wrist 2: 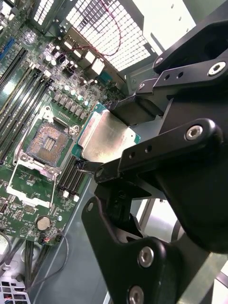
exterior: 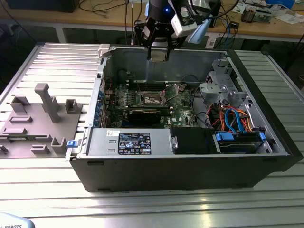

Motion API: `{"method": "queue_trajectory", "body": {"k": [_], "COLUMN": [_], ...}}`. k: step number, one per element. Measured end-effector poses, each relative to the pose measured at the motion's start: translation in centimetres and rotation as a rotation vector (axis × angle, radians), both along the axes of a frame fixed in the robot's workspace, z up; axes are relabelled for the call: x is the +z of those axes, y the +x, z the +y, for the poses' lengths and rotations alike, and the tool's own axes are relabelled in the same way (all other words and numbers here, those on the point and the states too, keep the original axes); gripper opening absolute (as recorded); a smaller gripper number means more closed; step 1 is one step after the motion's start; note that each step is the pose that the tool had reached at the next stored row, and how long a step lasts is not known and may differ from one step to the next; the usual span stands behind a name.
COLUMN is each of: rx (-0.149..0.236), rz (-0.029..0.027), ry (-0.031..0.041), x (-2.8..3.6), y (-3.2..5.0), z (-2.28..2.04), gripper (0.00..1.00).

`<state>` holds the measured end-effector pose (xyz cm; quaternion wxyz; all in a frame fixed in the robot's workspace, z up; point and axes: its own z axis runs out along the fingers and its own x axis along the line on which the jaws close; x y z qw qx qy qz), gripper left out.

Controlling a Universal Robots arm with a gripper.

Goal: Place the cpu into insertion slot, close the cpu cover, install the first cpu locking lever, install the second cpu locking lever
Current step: 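Place the cpu into insertion slot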

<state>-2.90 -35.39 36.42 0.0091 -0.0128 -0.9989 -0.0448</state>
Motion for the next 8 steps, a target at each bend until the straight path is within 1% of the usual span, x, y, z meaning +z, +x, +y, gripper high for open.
{"method": "queue_trajectory", "body": {"k": [8], "rx": [0.000], "rz": [0.0000], "ry": [0.0000], "x": [-0.17], "y": [0.00], "z": [0.00], "gripper": [0.54]}}
